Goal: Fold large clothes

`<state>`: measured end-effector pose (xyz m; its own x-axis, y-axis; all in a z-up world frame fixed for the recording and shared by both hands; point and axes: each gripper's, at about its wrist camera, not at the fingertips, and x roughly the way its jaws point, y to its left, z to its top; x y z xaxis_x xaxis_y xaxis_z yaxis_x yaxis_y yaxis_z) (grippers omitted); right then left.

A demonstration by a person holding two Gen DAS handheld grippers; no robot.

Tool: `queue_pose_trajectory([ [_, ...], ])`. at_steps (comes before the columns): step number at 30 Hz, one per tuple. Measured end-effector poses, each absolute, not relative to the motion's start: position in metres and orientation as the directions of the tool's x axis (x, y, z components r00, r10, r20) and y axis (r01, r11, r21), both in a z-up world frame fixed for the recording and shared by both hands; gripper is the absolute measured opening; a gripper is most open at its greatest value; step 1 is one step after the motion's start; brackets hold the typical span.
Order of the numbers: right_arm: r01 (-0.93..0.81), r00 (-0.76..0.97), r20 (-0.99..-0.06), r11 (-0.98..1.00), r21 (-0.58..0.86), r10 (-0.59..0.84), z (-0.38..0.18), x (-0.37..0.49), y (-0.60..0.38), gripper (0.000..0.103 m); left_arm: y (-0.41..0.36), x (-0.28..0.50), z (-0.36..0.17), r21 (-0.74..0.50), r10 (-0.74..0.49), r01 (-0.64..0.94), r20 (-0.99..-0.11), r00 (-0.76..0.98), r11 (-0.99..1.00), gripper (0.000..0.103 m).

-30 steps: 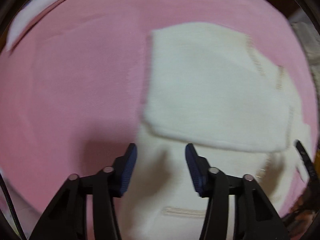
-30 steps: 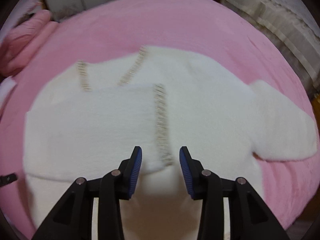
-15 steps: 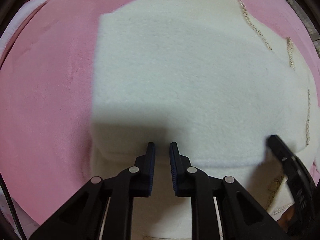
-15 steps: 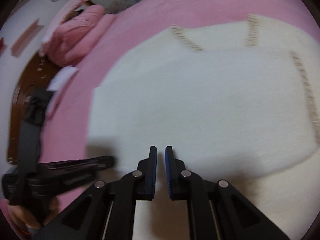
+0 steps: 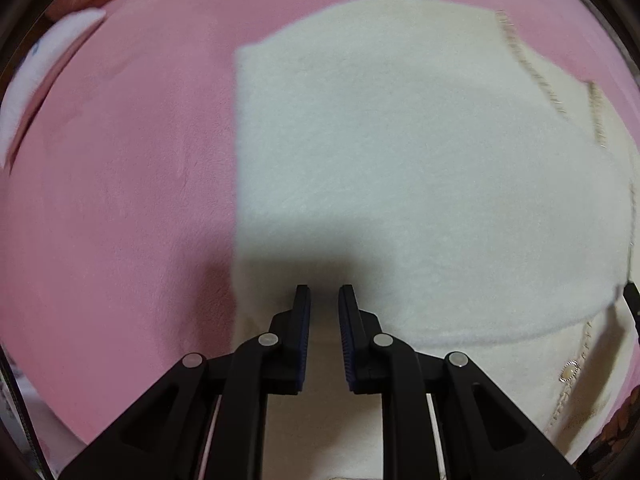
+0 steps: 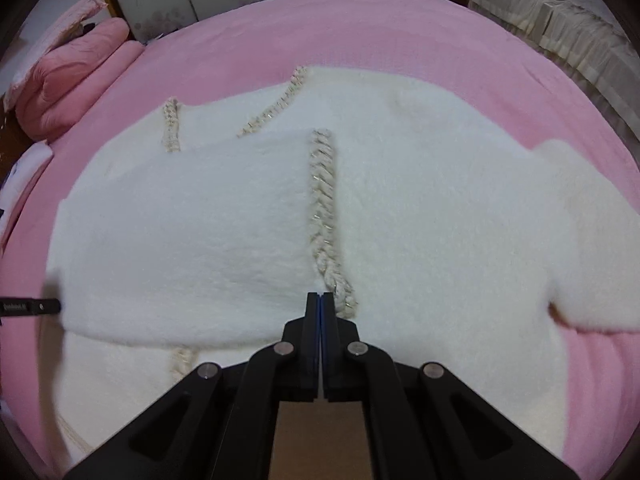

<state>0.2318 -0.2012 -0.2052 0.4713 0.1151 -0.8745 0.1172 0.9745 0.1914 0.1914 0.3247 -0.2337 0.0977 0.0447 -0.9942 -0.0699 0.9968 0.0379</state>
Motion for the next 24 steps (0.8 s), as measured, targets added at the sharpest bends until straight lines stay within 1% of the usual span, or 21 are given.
queue_pose_trajectory([
  [2,0.094,0.5,-0.811,0.912,0.399,0.303,-0.2,0.228,-0.191,0.002,0.323,0.187,-0.225,-0.04,-0.037,-0.02,-0.991,0.129,0.999,0.014],
  [4,0.07,0.467,-0.762,0.84,0.538,0.449,-0.209,0.237,-0.165,0.002,0.331,0.184,-0.219,-0.127,-0.126,0.001,-0.985,0.118,0.992,0.014],
  [5,0.056,0.439,-0.741,0.808,0.587,0.508,-0.214,0.245,-0.15,0.002,0.331,0.186,-0.218,-0.146,-0.145,0.003,-0.983,0.115,0.989,0.014],
  [8,-0.011,0.399,-0.694,0.76,0.65,0.599,-0.224,0.266,-0.114,0.002,0.336,0.196,-0.216,-0.184,-0.182,-0.008,-0.975,0.128,0.983,0.015],
  [10,-0.043,0.379,-0.679,0.745,0.666,0.629,-0.232,0.286,-0.098,0.002,0.345,0.212,-0.214,-0.227,-0.219,-0.043,-0.966,0.134,0.973,0.015],
  [11,-0.048,0.366,-0.681,0.744,0.667,0.634,-0.237,0.296,-0.093,0.002,0.354,0.205,-0.205,-0.235,-0.225,-0.056,-0.965,0.137,0.97,0.015],
  [13,-0.047,0.343,-0.711,0.767,0.639,0.614,-0.25,0.317,-0.089,0.002,0.371,0.21,-0.205,-0.232,-0.217,-0.088,-0.964,0.155,0.969,0.015],
  [14,-0.053,0.34,-0.727,0.784,0.619,0.597,-0.258,0.328,-0.091,0.0,0.381,0.209,-0.203,-0.223,-0.205,-0.105,-0.965,0.165,0.969,0.015],
  [16,-0.085,0.341,-0.724,0.787,0.612,0.6,-0.267,0.34,-0.104,0.0,0.407,0.217,-0.202,-0.188,-0.16,-0.138,-0.969,0.19,0.972,0.014],
  [18,-0.095,0.358,-0.734,0.805,0.586,0.577,-0.266,0.343,-0.132,0.0,0.433,0.227,-0.199,-0.114,-0.078,-0.16,-0.974,0.211,0.981,0.014],
  [20,-0.054,0.403,-0.75,0.832,0.552,0.524,-0.265,0.339,-0.173,0.0,0.467,0.225,-0.195,0.039,0.078,-0.177,-0.974,0.214,0.983,0.014],
  [21,-0.03,0.419,-0.748,0.831,0.556,0.515,-0.266,0.34,-0.19,0.0,0.485,0.224,-0.194,0.088,0.128,-0.186,-0.968,0.216,0.979,0.014],
  [22,0.009,0.445,-0.759,0.845,0.534,0.475,-0.264,0.333,-0.211,0.0,0.498,0.223,-0.193,0.086,0.126,-0.187,-0.969,0.213,0.978,0.014],
  [24,0.079,0.482,-0.781,0.868,0.49,0.397,-0.262,0.319,-0.24,0.0,0.525,0.218,-0.191,0.003,0.042,-0.186,-0.978,0.204,0.982,0.014],
])
